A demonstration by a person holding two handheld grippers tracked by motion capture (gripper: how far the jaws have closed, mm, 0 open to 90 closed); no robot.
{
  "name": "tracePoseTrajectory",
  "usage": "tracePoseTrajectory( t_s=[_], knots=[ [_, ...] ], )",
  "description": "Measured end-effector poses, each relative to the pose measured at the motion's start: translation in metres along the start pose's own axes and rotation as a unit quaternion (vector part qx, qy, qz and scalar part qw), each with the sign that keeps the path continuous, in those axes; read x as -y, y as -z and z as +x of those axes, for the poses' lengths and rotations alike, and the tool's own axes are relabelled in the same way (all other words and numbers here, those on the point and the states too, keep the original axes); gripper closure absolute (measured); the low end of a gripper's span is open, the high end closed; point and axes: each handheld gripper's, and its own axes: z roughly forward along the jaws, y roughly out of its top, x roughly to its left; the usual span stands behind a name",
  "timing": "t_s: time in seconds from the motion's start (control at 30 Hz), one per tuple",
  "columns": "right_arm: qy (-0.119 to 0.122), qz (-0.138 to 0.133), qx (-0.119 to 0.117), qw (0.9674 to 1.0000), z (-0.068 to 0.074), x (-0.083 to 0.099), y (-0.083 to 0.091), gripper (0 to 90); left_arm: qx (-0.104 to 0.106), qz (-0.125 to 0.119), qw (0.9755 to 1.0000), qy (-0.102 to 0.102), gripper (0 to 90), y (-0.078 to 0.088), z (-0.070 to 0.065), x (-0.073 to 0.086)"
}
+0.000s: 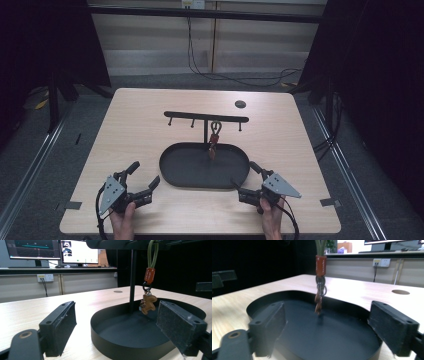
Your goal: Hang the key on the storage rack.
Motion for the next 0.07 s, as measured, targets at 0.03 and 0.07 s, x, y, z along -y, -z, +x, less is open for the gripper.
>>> tracePoseTrajectory(
  t_s=[0.03,0.07],
  knots=[
    [0.005,-0.007,0.003,1.0,0.0002,0.0006,0.0011,14.0,0.0,0.0,1.0,0.0,15.7,0.0,0.0,0.0],
    [0.009,-0.011,0.005,0.9999,0.0019,0.001,0.0017,13.9,0.0,0.0,1.0,0.0,15.7,0.0,0.0,0.0]
  ],
)
